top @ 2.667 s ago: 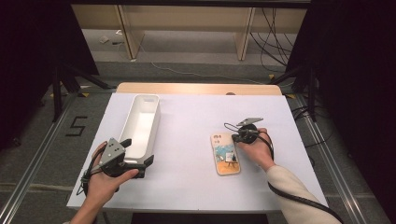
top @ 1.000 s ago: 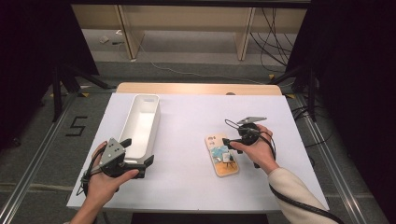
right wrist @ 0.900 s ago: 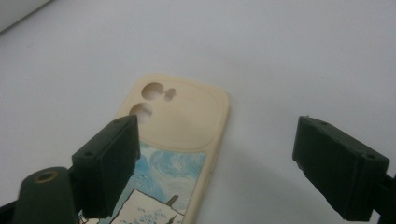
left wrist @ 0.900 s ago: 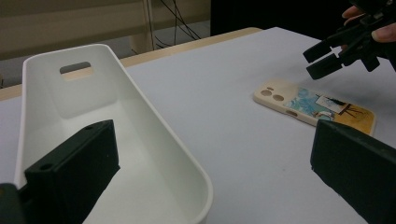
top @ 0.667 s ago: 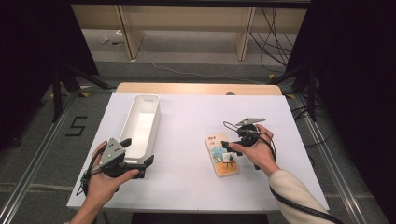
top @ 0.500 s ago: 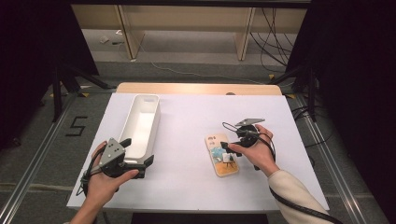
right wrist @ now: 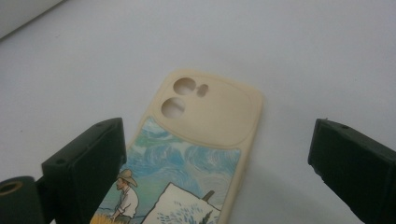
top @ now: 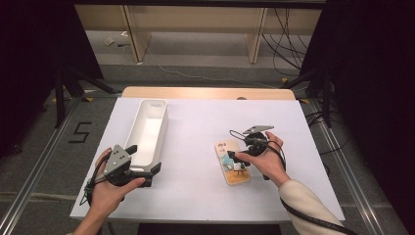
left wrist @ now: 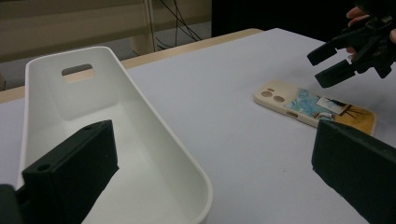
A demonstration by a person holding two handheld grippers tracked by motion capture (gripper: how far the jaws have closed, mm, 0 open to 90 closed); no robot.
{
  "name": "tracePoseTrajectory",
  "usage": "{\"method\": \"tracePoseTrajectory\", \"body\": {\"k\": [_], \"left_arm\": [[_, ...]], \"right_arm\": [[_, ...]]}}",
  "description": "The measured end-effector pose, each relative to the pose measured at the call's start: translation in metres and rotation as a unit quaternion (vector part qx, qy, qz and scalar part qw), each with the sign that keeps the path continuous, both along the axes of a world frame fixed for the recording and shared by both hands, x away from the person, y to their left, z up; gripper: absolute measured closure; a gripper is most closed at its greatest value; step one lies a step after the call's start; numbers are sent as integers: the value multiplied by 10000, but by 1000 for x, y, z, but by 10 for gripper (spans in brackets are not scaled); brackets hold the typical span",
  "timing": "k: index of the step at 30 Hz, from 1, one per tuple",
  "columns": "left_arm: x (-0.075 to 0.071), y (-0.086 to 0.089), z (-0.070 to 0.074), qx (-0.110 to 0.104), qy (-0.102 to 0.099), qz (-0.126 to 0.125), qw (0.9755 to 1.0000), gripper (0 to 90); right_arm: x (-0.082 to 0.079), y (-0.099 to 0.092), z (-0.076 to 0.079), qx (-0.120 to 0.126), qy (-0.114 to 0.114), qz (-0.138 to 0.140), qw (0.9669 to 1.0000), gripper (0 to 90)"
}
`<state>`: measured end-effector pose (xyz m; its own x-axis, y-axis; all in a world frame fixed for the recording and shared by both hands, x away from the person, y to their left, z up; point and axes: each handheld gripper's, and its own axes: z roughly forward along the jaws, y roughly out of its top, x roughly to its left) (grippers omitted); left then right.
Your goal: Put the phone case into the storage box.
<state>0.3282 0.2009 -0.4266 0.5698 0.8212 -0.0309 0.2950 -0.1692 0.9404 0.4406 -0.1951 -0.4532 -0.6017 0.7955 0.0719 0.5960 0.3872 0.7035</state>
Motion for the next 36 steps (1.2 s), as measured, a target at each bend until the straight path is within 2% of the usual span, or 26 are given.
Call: {"method": "tracePoseTrajectory", "body": {"k": [8, 16, 28, 36], "left_arm": [[0, 0, 0, -19, 8, 5, 10000, 0], [1, 0, 0, -7, 4, -4, 10000, 0], [1, 0, 0, -11, 3, -5, 10000, 0], [0, -1, 0, -30, 5, 3, 10000, 0]], "right_arm": [[0, 8, -2, -63, 53, 124, 9999, 31], [1, 15, -4, -82, 84, 115, 9999, 31], [1, 29, -8, -180, 159, 44, 9997, 23], [-5, 29, -10, -300, 280, -76, 9991, 23]]}}
